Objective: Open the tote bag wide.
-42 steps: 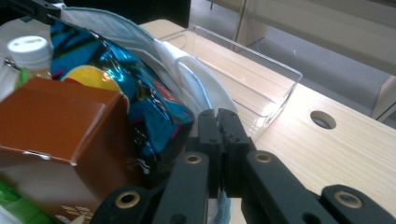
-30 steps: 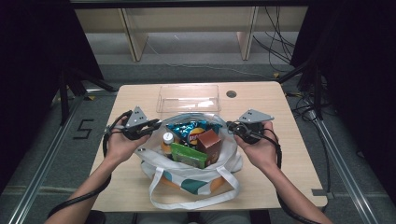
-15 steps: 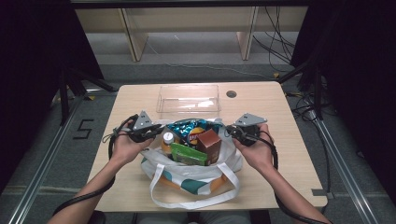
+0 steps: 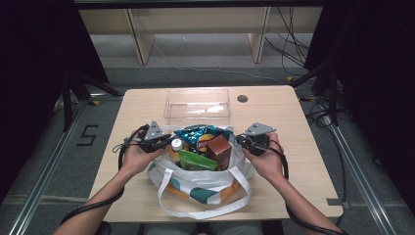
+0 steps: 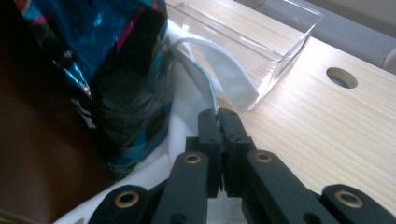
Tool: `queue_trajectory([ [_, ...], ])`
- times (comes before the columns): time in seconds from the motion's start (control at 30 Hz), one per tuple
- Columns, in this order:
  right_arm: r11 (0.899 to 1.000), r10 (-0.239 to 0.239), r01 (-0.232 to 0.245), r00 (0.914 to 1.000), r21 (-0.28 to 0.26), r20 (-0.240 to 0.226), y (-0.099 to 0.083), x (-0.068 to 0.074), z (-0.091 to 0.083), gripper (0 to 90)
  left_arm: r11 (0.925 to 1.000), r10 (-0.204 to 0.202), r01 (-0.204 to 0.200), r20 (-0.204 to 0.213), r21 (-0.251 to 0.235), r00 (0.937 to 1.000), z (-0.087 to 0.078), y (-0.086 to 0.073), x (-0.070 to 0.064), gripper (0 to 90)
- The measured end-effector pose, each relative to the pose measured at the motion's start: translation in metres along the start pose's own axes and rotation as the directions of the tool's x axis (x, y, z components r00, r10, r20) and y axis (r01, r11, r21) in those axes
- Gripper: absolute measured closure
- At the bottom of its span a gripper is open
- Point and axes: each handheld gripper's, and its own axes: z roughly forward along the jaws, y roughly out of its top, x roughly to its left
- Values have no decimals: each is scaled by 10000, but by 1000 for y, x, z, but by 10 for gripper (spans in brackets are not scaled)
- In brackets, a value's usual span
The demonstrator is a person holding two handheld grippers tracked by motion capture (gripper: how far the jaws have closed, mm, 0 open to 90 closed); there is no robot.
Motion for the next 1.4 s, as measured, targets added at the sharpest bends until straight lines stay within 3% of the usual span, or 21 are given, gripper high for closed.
queue_trajectory([
  [0.07, 9999, 67, -67, 10000, 92, -46, -2, 0, 2, 893, 10000, 33, -33, 39, 62, 10000, 1, -1, 0, 807],
  [0.1, 10000, 23, -23, 10000, 75, -42, -2, 0, 3, 893, 9996, 233, -233, 25, 125, 9997, 2, -2, 1, 807],
  [0.13, 9998, 181, -180, 9998, 118, -33, -4, 2, 4, 893, 10000, 35, -35, 17, 4, 10000, 4, -2, -1, 808],
  [0.17, 10000, -4, 4, 10000, 57, -37, -4, 0, 5, 893, 9998, 156, -156, 9, 151, 9999, 4, -2, -1, 808],
  [0.23, 9997, 200, -200, 9998, 138, -45, -6, 2, 7, 893, 9993, 310, -308, -67, 211, 9995, 4, -3, -2, 808],
  [0.27, 9999, -71, 72, 10000, 123, -41, -7, 0, 8, 893, 9994, 297, -296, -75, 174, 9995, 5, -3, -2, 808],
  [0.33, 9999, 26, -25, 10000, 165, -63, -8, 0, 8, 893, 9985, 489, -488, -43, 235, 9988, 5, -3, -3, 808],
  [0.93, 9993, 281, -275, 9993, 241, -230, -13, -1, 13, 893, 9993, 326, -325, -92, 161, 9994, 7, -5, -4, 807],
  [1.03, 9974, 515, -495, 9979, 518, -386, -14, 0, 14, 891, 9993, 329, -327, -124, 163, 9994, 7, -5, -5, 804],
  [1.1, 9976, 572, -558, 9978, 412, -342, -14, 0, 14, 886, 9993, 368, -367, -126, 103, 9992, 5, -4, -4, 798],
  [1.17, 9978, 590, -577, 9975, 326, -395, -12, -1, 12, 853, 9994, 358, -358, -215, 11, 9991, 1, -3, -3, 775],
  [1.2, 9959, 844, -824, 9951, 386, -517, -11, -1, 10, 824, 9996, 199, -204, -277, -181, 9994, 0, -2, -3, 754],
  [1.4, 9935, 1051, -1075, 9925, -370, -617, 2, -2, -6, 672, 9988, 11, -48, -756, -493, 9971, -19, 2, 0, 584],
])
